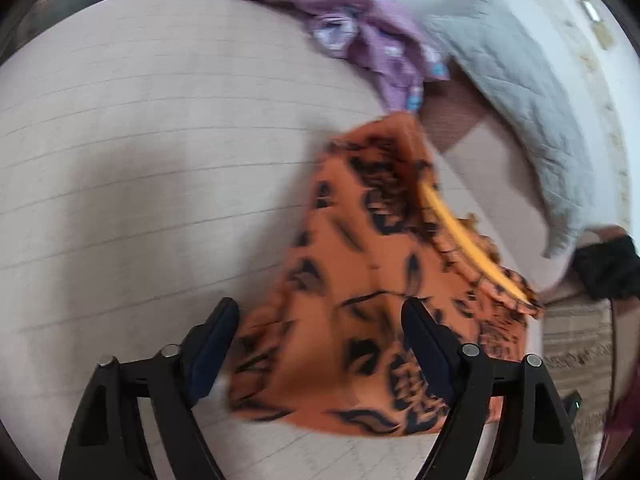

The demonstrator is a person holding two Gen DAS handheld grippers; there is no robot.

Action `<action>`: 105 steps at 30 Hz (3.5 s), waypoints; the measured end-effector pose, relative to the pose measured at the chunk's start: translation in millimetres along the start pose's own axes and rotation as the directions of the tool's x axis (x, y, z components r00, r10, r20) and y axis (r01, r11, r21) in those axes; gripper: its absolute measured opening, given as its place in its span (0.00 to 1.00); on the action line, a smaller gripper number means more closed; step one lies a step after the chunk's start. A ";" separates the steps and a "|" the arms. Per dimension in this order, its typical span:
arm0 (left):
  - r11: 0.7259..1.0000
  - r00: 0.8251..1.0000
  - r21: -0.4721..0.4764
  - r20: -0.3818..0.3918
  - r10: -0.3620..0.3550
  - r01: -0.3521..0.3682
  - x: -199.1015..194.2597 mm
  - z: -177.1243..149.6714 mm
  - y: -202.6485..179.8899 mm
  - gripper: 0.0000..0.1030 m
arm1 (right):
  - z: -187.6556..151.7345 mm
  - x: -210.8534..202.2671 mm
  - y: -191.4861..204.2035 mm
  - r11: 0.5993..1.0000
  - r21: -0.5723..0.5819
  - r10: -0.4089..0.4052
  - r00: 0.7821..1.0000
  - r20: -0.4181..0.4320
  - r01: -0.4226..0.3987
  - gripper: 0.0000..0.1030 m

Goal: Fold small clothes

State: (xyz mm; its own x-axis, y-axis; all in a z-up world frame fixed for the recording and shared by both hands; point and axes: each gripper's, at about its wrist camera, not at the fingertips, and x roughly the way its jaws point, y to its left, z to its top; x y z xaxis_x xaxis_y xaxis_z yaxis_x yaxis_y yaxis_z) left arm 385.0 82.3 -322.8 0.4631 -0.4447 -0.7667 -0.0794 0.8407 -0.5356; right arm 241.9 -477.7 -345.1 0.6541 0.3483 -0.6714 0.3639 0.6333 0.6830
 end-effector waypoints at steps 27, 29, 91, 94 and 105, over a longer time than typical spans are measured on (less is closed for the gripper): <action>0.931 0.949 0.183 0.075 0.306 -0.315 -135.2 -133.0 31.7 0.60 | -148.0 -133.2 -19.6 0.989 -0.094 -0.119 0.992 -0.049 0.114 0.63; 0.942 0.950 0.139 0.122 0.289 -0.304 -154.5 -129.9 26.6 0.60 | -147.4 -170.6 -13.0 0.990 -0.099 -0.091 0.991 0.098 0.100 0.67; 0.746 0.840 0.398 0.355 0.411 -0.534 -81.1 -166.9 -48.0 0.72 | -205.7 -100.4 53.3 0.924 -0.361 -0.101 0.991 0.082 0.125 0.57; 0.764 0.847 0.372 0.303 0.436 -0.526 -76.5 -163.2 -29.0 0.73 | -206.2 -85.0 42.8 0.916 -0.360 -0.180 0.983 0.032 0.179 0.50; 0.788 0.846 0.329 0.329 0.421 -0.520 -89.3 -147.2 -22.8 0.73 | -136.9 -84.3 58.4 0.928 -0.319 -0.154 0.978 0.139 0.192 0.50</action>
State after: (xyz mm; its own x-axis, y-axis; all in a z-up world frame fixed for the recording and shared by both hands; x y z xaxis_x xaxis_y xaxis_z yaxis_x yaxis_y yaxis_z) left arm 215.6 57.3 -294.2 0.6484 0.0791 -0.7572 -0.0129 0.9956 0.0929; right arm 117.2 -375.5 -287.9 0.6762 0.1467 -0.7220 0.2519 0.8749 0.4137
